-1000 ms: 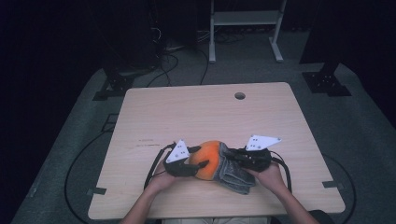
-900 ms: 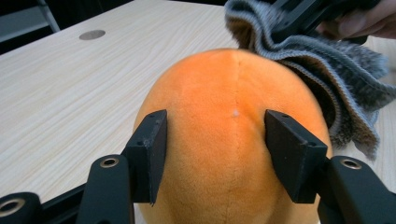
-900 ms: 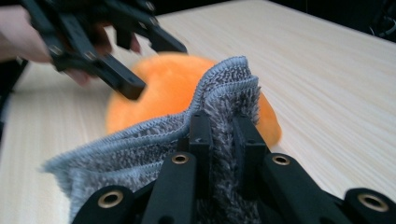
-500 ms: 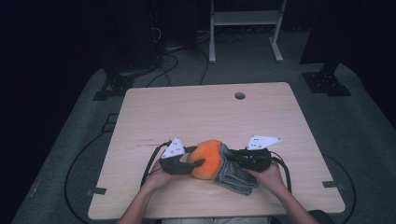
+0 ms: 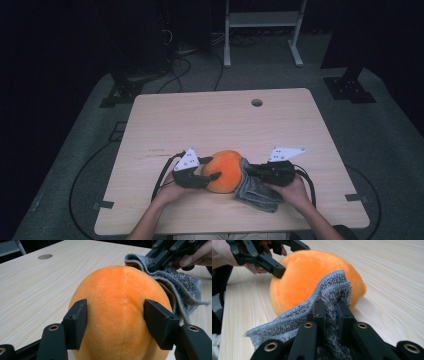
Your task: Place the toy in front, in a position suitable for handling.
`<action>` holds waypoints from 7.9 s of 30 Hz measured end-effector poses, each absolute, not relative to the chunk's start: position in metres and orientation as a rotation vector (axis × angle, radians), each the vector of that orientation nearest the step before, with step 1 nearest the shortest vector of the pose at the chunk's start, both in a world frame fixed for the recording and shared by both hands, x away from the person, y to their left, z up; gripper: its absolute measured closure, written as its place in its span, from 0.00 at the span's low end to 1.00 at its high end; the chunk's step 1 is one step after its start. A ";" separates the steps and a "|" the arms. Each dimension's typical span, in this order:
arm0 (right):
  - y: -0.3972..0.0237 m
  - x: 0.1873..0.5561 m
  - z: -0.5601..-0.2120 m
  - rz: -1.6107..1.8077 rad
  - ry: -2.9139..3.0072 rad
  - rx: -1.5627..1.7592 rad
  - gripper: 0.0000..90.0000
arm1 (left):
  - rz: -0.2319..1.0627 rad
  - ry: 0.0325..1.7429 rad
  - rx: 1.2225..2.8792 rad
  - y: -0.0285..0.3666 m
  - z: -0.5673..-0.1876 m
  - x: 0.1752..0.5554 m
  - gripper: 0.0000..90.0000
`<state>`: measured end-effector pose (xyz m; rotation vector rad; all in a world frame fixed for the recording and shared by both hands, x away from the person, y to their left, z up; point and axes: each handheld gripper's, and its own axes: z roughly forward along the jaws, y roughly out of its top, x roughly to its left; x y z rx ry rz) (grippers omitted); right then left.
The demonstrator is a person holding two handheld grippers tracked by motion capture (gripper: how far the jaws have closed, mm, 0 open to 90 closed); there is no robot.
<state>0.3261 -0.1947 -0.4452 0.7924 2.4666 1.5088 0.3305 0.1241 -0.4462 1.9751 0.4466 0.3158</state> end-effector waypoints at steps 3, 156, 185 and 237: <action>-0.198 0.326 -0.439 1.556 2.429 0.782 0.88 | 0.315 0.441 1.979 0.123 -0.446 0.330 0.42; -0.170 0.330 -0.416 1.606 2.406 0.600 0.88 | 0.181 0.548 1.984 0.116 -0.431 0.336 0.10; -0.172 0.314 -0.400 1.591 2.383 0.508 0.88 | 0.245 0.447 1.952 0.099 -0.421 0.322 0.35; -0.188 0.308 -0.411 1.586 2.406 0.522 0.88 | 0.165 0.394 1.974 0.099 -0.429 0.322 0.42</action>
